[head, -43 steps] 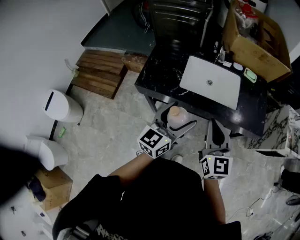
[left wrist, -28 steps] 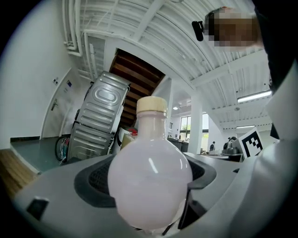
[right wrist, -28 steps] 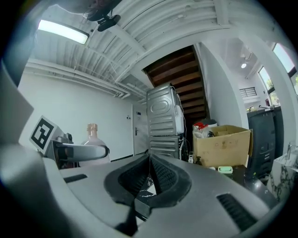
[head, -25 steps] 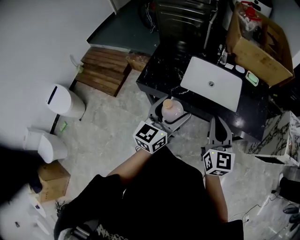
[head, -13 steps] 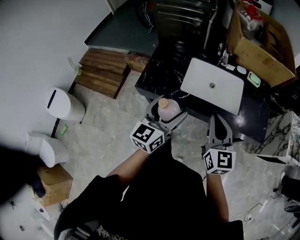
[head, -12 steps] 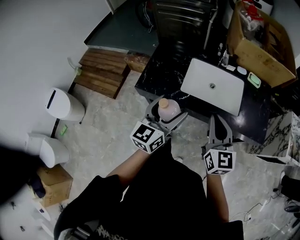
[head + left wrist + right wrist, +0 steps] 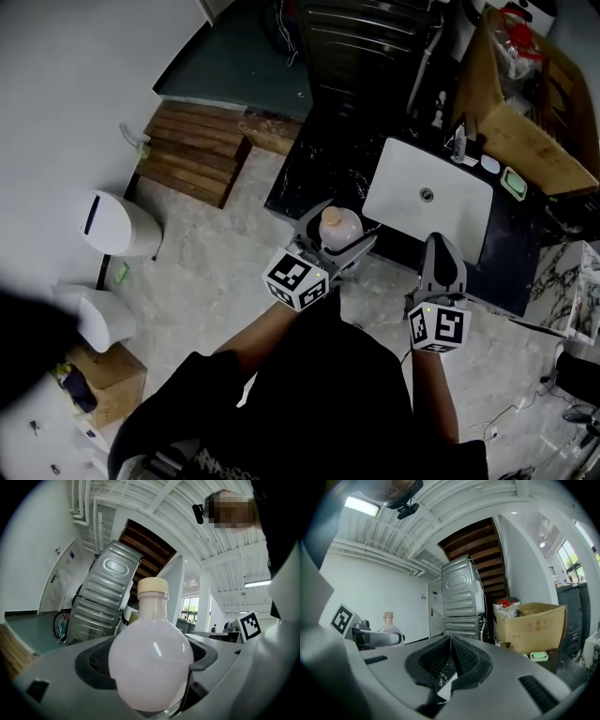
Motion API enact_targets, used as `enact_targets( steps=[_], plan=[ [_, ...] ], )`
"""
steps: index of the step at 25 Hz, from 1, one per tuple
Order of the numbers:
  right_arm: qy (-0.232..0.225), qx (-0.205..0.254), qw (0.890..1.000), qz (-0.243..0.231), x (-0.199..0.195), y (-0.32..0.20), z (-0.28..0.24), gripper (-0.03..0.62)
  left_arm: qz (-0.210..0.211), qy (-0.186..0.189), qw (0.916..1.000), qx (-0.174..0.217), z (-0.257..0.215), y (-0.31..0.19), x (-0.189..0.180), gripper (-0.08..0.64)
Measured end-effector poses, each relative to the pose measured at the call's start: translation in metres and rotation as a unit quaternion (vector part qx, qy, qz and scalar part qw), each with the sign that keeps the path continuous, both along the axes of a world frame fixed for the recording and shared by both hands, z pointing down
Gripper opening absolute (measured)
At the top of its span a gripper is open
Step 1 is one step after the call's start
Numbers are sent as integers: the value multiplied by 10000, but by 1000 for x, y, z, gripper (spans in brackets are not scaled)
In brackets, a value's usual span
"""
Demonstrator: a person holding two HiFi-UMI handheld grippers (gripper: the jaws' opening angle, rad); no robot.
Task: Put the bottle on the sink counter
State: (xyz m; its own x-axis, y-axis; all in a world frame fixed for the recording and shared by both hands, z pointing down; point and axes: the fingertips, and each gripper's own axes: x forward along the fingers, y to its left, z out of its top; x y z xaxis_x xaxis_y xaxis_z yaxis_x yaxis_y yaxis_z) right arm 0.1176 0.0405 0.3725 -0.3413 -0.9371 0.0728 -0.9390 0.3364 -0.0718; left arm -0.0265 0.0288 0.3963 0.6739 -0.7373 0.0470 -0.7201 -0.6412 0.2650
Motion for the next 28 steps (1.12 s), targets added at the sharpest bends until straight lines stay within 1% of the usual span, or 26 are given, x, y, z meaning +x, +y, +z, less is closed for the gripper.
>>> enact_targets(
  steps=[3,8,13,16,21,24,26,28],
  plan=[
    [75,99,9999,34,-12,-29,-3,38,-4,39,10000,-4,1,-30,-10,399],
    [138,-105,9998,-14,-40,-67,2,38,46,-16,10000,-73,8,-70,-31,399],
    [196,-114,9996,-151,-66,-102,-2,38,65,-73,9997,-203,15,-104,-51,399],
    [223,-133,9996,-77,-73,-122,-2,38,25,-269,9994,-222,23,-124,-61,399],
    [267,-141,9995,88,-76,-152,2,38,184,-310,9988,-337,37,-158,-69,399],
    [164,-134,9997,-96,-85,-160,4,38,338,-354,9983,-311,40,-174,-72,399],
    [54,-307,9989,-356,-96,-166,10,38,412,-365,9981,-295,40,-185,-73,399],
    [20,-511,9975,-488,-102,-170,17,38,457,-344,9979,-313,41,-194,-72,399]
  ],
)
